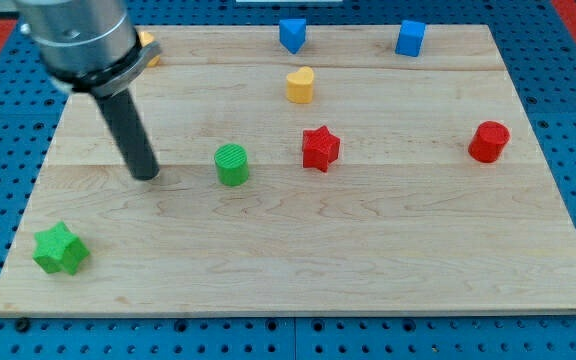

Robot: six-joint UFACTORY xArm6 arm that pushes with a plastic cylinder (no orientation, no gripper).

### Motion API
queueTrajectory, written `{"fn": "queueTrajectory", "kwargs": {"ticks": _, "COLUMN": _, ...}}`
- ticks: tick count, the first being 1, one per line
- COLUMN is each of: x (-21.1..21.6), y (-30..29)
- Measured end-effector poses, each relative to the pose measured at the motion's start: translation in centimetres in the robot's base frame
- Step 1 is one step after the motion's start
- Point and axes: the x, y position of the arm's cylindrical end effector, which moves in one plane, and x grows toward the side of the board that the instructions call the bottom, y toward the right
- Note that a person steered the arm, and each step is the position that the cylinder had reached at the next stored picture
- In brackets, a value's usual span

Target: Move the red star to the bottom center of the board

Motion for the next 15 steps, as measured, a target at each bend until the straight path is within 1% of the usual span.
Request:
{"fn": "queueTrajectory", "kwargs": {"ticks": 1, "x": -4.0, "y": 5.9}}
{"fn": "queueTrajectory", "kwargs": {"ticks": 2, "x": -6.0, "y": 15.0}}
{"fn": "queueTrajectory", "kwargs": {"ticks": 3, "x": -6.0, "y": 18.0}}
{"fn": "queueTrajectory", "kwargs": {"ticks": 4, "x": -3.0, "y": 17.8}}
{"fn": "queueTrajectory", "kwargs": {"ticks": 5, "x": 1.9, "y": 16.7}}
{"fn": "queueTrajectory", "kwargs": {"ticks": 6, "x": 2.8, "y": 16.7}}
{"fn": "queueTrajectory", "kwargs": {"ticks": 7, "x": 1.3, "y": 15.9}}
{"fn": "queueTrajectory", "kwargs": {"ticks": 8, "x": -1.9, "y": 15.6}}
{"fn": "queueTrajectory", "kwargs": {"ticks": 9, "x": -0.3, "y": 19.7}}
{"fn": "queueTrajectory", "kwargs": {"ticks": 10, "x": 5.8, "y": 18.8}}
{"fn": "queueTrajectory", "kwargs": {"ticks": 11, "x": 9.7, "y": 15.9}}
{"fn": "queueTrajectory", "kwargs": {"ticks": 12, "x": 10.9, "y": 15.4}}
{"fn": "queueTrajectory", "kwargs": {"ticks": 14, "x": 8.7, "y": 17.7}}
{"fn": "queueTrajectory", "kwargs": {"ticks": 15, "x": 8.2, "y": 17.8}}
